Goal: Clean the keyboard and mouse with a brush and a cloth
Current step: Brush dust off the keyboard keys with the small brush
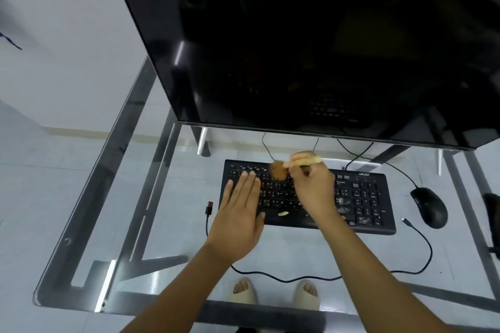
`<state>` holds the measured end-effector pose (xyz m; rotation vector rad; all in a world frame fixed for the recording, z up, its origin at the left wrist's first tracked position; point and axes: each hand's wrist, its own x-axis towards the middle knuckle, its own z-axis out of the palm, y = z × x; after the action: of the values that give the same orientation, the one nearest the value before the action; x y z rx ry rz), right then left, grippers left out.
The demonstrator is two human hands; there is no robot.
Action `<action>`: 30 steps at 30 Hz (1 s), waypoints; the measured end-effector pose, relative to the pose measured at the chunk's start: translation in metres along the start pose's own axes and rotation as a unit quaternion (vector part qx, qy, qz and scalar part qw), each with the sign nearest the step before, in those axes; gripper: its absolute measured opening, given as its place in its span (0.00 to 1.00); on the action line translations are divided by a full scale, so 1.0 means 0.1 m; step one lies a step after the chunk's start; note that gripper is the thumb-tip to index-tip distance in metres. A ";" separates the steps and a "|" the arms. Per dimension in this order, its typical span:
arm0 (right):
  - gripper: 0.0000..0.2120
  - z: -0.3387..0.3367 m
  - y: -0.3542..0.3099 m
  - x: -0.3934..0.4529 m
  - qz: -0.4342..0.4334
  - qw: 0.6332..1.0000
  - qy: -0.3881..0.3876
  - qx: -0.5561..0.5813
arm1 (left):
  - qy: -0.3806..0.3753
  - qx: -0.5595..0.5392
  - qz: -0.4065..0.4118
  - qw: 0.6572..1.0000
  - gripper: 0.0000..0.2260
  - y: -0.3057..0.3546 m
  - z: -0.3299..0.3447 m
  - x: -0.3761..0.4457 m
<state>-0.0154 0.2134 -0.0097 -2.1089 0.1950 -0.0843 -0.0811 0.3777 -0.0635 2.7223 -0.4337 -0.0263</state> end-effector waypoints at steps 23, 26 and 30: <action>0.06 -0.41 0.25 -0.09 0.016 0.999 0.048 -0.002 | -0.112 0.002 0.049 0.993 0.52 0.03 0.10 0.42; 0.03 -0.44 0.25 -0.05 0.048 0.995 -0.082 0.028 | -0.098 0.014 0.052 0.994 0.45 0.03 0.11 0.40; 0.02 -0.56 0.28 0.01 -0.015 0.998 0.055 -0.021 | -0.075 0.010 0.030 0.997 0.35 0.08 0.15 0.43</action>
<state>-0.0254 0.1517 -0.0051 -2.1519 0.2315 -0.2163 -0.0441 0.3518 -0.0724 2.7359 -0.5625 -0.2122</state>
